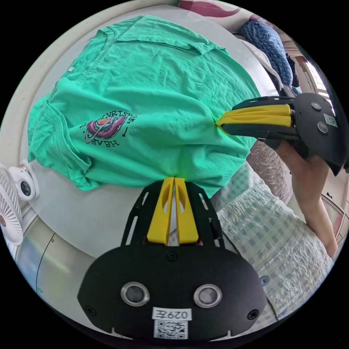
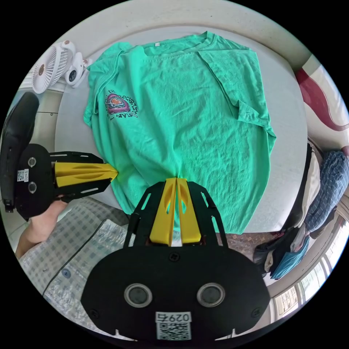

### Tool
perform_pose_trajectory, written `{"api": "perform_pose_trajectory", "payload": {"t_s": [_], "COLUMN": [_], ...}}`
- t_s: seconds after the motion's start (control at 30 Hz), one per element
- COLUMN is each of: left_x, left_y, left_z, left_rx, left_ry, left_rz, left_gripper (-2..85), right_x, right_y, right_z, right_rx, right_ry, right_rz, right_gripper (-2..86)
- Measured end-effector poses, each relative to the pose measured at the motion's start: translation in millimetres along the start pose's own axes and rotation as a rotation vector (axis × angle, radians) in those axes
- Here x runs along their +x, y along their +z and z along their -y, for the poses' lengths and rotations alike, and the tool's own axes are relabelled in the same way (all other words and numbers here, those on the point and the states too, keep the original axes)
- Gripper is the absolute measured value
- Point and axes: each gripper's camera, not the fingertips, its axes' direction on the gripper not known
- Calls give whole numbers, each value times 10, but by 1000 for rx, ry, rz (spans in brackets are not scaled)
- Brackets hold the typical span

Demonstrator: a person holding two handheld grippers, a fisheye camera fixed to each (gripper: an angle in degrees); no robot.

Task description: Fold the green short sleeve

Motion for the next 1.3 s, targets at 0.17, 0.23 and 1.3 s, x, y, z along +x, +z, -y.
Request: {"api": "perform_pose_trajectory", "payload": {"t_s": [0.17,0.23,1.3], "left_x": [12,14,-1417], "left_y": [-16,-31,-1449], "left_z": [18,25,-601], "left_rx": [-10,-14,320], "left_ry": [4,7,-315], "left_rz": [19,28,-8], "left_gripper": [-10,-10,4], "right_x": [62,97,1161], "right_y": [-40,-62,-1322], "right_z": [69,111,1195], "right_rx": [5,5,195], "right_ry": [6,9,-69], "right_rz": [15,23,214], "right_gripper": [-4,-4,12]}}
